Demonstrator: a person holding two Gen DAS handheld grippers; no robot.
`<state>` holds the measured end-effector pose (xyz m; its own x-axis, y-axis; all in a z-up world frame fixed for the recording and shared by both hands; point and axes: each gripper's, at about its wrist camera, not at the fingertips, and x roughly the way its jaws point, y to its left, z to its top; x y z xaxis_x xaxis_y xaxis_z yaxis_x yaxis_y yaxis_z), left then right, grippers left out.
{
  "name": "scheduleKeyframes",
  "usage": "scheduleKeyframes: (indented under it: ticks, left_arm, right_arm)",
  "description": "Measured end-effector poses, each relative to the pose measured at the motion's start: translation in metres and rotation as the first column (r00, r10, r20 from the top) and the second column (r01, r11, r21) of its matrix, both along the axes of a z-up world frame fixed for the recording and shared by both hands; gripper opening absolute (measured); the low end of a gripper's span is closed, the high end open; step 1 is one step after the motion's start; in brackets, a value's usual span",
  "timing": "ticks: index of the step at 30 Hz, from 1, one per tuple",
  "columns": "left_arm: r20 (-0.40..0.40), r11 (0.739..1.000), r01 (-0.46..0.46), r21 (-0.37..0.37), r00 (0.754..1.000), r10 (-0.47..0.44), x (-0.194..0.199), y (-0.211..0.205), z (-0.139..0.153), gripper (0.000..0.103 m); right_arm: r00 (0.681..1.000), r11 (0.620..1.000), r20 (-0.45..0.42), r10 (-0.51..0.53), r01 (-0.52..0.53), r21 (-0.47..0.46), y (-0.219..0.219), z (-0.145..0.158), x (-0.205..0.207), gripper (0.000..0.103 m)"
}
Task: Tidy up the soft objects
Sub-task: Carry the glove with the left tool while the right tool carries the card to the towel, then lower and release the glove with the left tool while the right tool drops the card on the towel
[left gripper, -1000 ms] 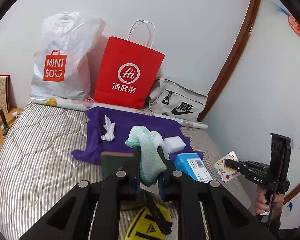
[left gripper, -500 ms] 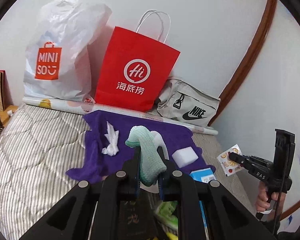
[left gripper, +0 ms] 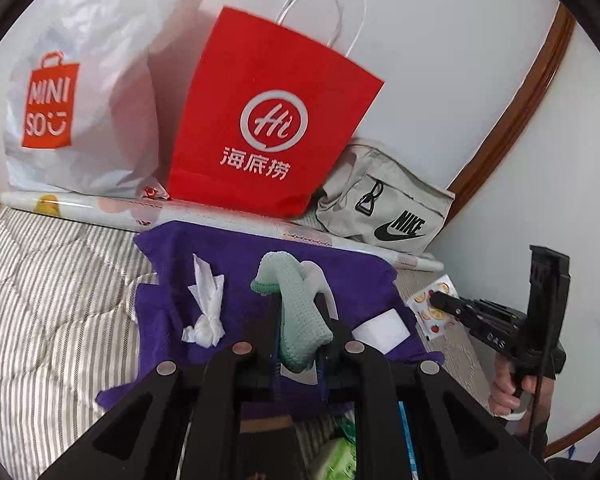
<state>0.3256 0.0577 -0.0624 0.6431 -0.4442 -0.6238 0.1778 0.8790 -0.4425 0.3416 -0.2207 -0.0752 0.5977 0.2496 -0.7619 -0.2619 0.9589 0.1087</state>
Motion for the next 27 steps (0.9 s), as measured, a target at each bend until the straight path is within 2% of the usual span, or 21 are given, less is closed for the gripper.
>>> scheduleKeyframes:
  ticks: [15,21,27]
  left_arm:
    - [-0.078,0.998,0.05,0.029,0.996,-0.048,0.031,-0.004,-0.038,0.013]
    - [-0.11,0.995,0.052,0.084,0.993,-0.042,0.037,-0.006,-0.05,0.014]
    - [-0.138,0.993,0.06,0.099,0.989,-0.046,0.038,-0.006,-0.054,0.015]
  right_arm:
    - [0.994,0.999,-0.107,0.031,-0.032,-0.006,0.006,-0.044,0.072,0.006]
    - [0.991,0.999,-0.131,0.031,-0.034,-0.026,0.008,-0.053,0.08,0.009]
    - [0.988,0.997,-0.151,0.039,-0.048,-0.057,0.009,-0.058,0.082,0.01]
